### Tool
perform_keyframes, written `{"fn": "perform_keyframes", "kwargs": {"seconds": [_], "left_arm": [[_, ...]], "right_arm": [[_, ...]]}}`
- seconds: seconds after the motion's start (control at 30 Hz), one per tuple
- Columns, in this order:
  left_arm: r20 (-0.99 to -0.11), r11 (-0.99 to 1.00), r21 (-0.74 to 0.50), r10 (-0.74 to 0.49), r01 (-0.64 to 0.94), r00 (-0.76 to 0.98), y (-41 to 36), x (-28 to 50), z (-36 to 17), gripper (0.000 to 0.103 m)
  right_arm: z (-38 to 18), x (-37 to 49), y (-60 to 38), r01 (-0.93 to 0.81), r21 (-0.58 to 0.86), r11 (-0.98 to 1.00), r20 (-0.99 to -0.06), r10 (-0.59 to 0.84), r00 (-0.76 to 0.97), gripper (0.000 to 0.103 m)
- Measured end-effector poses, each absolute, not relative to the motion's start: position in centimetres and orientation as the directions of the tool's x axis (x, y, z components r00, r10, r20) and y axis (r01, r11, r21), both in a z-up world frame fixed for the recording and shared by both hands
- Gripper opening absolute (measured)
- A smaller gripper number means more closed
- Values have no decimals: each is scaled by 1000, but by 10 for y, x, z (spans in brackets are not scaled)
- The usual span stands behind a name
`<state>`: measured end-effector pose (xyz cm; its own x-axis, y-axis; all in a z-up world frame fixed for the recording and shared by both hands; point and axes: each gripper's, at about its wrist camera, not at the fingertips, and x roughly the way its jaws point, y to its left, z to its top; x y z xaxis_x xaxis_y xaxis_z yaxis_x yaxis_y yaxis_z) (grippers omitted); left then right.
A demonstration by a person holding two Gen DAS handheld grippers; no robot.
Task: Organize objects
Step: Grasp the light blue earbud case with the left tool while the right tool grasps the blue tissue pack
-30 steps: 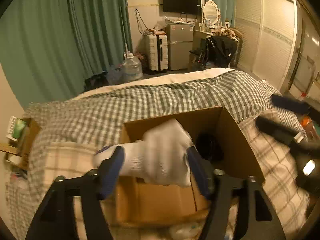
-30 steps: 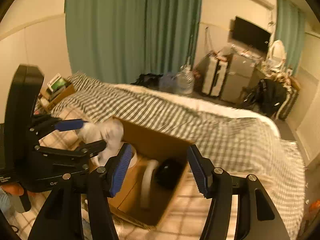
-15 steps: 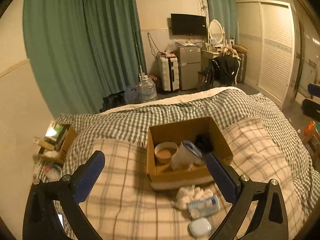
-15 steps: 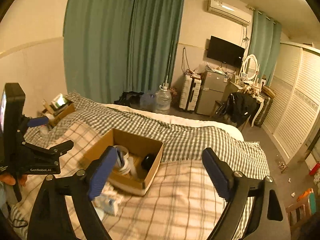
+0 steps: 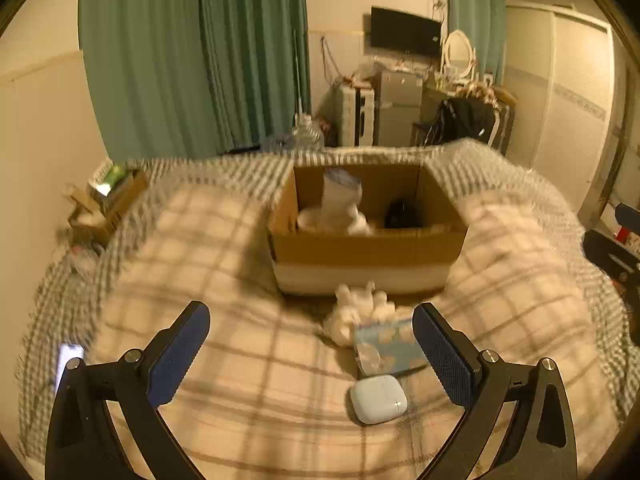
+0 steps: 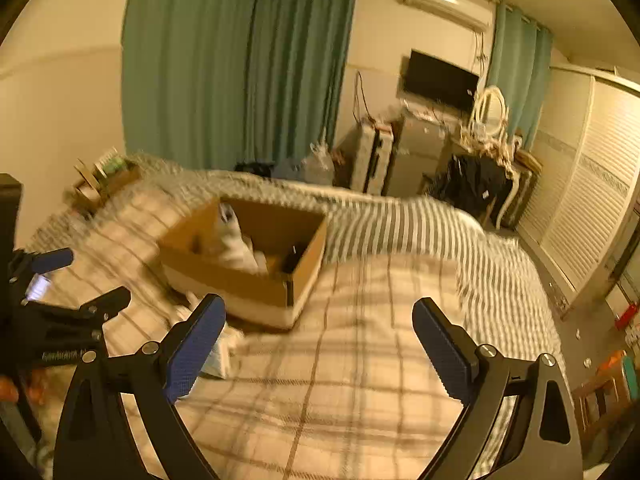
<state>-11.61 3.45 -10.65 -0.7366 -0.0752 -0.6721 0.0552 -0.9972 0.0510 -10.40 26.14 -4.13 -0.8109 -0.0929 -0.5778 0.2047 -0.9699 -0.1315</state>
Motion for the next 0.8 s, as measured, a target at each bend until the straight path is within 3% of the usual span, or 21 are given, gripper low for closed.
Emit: {"fn": "perform_keyframes", "kwargs": {"seconds": [0.3,0.37,0.43,0.5,0.67,0.8], "left_arm": [[-817,-999,43,-34,-2,-576,60,-130,-198,103],[-829,-997,58,-19,-51,-560,70,-130,-208,97],[-853,-993,40,24,-111,-521,79,-133,-218,70],[-874,-987,-15,91,-160,-477,83,-136,-226,56],[-862,-990,-89,132,-109,-490,67,-131,-220,54],[-796,-984,-179,161,-27,-584,39,-114,-185,54]], "right_arm": [[-115,-135,270,175,-74,-982,-686,-77,-723,95],[-121,-138,272,168,-49,-985,-701,-86,-708,95],[-124,-139,274,162,-28,-986,-705,-95,-702,95],[-125,-139,277,154,-20,-988,-709,-95,-699,95],[-120,-135,273,151,-33,-988,-702,-85,-707,95],[-109,-126,263,171,-48,-984,-683,-93,-725,95]]}}
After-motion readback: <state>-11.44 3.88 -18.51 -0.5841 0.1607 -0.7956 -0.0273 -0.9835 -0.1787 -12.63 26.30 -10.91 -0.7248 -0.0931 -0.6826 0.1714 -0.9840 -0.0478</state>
